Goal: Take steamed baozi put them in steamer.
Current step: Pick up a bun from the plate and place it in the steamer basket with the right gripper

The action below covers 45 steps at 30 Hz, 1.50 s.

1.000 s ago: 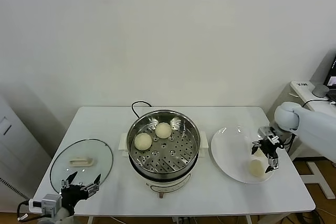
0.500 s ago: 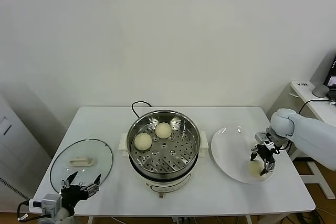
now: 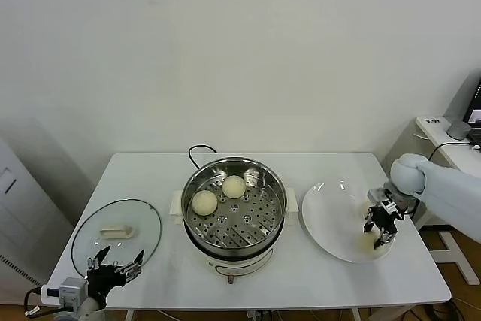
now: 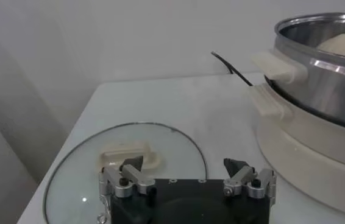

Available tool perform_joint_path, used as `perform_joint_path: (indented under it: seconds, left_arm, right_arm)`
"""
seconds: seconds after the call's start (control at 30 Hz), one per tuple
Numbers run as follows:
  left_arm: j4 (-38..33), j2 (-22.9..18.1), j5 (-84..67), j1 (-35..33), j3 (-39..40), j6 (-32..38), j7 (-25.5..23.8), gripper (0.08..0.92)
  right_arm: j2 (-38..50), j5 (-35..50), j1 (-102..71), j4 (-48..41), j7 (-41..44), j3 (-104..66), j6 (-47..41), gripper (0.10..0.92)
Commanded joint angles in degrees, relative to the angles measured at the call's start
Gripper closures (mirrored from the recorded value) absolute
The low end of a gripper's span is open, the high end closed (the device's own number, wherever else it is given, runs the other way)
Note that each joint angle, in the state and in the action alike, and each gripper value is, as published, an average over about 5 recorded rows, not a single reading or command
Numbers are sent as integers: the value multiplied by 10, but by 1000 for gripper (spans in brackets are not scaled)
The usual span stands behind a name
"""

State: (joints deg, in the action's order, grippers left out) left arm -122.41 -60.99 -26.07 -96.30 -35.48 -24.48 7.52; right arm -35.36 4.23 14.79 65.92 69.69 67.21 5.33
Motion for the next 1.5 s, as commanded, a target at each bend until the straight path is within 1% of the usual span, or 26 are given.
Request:
perform_joint_path:
  seconds: [0.03, 0.17, 0.33, 0.5, 0.87, 1.03, 1.5]
  left_arm:
    - [1, 2, 0, 1, 1, 0, 0, 177]
    - [2, 3, 0, 2, 2, -1, 0, 177]
    - [3, 4, 1, 3, 4, -1, 0, 177]
    - [3, 7, 0, 3, 4, -1, 0, 177]
    - [4, 8, 0, 5, 5, 0, 0, 177]
    - [4, 8, -1, 4, 4, 1, 0, 177]
    - [2, 8, -1, 4, 4, 2, 0, 177]
  right_arm:
    - [-39, 68, 163, 35, 21, 17, 22, 580]
    - [-86, 95, 202, 45, 33, -1, 57, 576]
    - [-135, 109, 211, 60, 44, -33, 105, 575]
    - [-182, 104, 212, 83, 50, -51, 148, 575]
    - [-308, 96, 192, 93, 64, -47, 264, 575]
    - [-326, 79, 183, 132, 62, -30, 285, 575]
    - [-320, 5, 142, 198, 58, -2, 331, 575]
